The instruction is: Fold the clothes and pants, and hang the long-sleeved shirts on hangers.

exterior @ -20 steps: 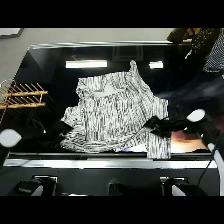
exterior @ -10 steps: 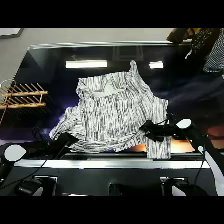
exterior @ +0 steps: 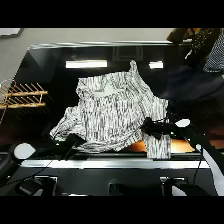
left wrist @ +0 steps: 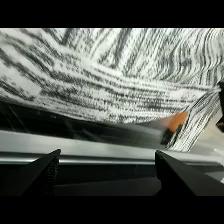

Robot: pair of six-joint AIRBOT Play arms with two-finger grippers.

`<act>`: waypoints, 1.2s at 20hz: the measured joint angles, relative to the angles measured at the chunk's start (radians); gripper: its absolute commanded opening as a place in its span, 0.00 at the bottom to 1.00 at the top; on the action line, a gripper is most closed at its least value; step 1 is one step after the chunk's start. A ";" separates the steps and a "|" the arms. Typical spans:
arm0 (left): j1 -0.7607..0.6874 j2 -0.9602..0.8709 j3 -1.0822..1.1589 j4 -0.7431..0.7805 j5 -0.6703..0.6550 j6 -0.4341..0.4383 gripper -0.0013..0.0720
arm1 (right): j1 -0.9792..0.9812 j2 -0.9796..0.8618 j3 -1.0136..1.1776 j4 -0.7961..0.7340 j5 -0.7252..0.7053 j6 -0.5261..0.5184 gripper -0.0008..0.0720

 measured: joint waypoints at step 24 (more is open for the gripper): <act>-0.402 -0.340 -0.001 -0.018 0.684 -0.222 0.05 | 0.000 0.270 0.000 -0.052 0.240 0.096 0.07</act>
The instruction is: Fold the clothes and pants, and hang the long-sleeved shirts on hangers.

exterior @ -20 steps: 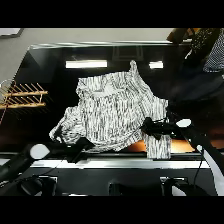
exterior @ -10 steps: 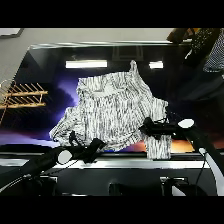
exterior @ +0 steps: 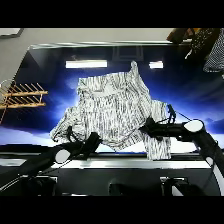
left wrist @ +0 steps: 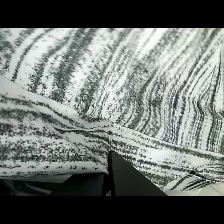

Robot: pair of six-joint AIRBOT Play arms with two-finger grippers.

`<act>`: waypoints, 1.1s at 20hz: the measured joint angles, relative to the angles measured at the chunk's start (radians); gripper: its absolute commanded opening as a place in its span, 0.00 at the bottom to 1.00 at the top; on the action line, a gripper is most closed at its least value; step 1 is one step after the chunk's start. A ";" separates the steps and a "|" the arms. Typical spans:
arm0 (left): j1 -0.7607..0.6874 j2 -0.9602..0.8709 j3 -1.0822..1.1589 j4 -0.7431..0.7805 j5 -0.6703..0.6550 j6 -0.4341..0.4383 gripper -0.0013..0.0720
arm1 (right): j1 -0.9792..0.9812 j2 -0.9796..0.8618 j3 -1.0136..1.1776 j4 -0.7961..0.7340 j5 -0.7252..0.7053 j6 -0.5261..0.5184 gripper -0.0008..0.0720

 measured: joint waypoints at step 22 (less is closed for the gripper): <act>0.219 0.322 0.062 0.044 -0.323 0.238 0.06 | 0.000 0.208 0.003 -0.004 0.033 0.605 0.07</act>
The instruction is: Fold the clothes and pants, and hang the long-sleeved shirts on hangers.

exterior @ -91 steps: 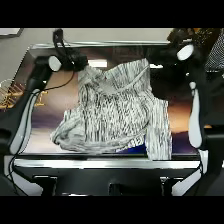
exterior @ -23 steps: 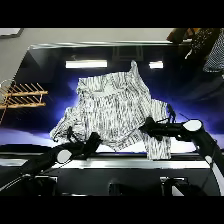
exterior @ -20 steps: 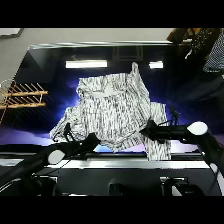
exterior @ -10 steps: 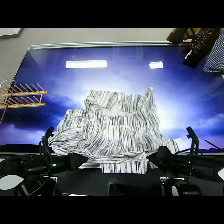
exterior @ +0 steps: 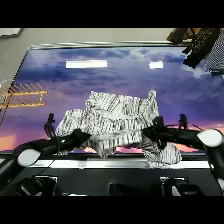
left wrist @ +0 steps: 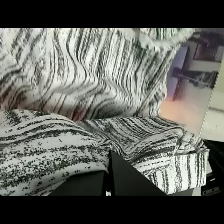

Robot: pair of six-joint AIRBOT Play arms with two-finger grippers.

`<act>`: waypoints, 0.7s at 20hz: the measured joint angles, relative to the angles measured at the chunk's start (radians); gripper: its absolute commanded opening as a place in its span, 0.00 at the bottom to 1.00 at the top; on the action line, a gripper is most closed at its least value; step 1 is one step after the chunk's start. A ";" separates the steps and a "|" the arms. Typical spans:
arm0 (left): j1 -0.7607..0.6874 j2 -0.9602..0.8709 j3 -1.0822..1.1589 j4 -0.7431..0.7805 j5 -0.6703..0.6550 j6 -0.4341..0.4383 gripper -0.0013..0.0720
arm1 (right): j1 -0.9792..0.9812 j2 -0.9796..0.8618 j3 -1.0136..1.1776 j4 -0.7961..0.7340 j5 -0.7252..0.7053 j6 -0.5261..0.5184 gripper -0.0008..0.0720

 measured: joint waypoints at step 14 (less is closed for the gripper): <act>0.162 -0.604 0.337 -0.290 0.039 0.426 0.72 | 0.000 -0.396 0.027 0.174 -0.390 -0.487 0.32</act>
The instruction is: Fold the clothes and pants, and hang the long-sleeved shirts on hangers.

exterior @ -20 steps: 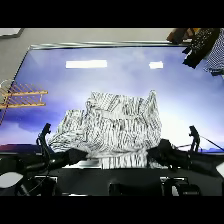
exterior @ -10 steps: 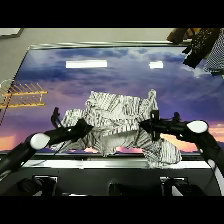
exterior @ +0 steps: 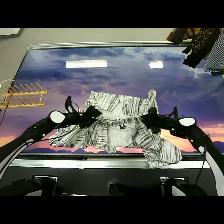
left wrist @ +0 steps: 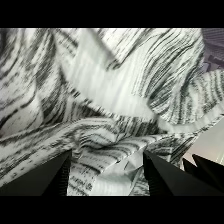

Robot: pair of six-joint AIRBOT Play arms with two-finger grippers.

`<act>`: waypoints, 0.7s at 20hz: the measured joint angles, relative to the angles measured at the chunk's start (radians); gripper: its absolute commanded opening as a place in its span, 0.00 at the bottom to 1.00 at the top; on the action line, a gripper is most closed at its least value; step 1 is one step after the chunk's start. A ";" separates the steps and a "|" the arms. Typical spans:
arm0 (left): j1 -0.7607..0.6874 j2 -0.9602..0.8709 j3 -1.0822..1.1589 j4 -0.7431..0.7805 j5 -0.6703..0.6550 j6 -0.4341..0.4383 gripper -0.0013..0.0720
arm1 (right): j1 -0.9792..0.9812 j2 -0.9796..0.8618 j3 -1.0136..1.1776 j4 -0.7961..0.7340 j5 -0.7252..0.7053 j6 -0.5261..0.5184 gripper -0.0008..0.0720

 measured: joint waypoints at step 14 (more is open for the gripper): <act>-0.118 0.114 0.176 0.638 -0.365 -0.239 0.72 | 0.293 0.064 0.471 -0.934 0.452 0.188 0.60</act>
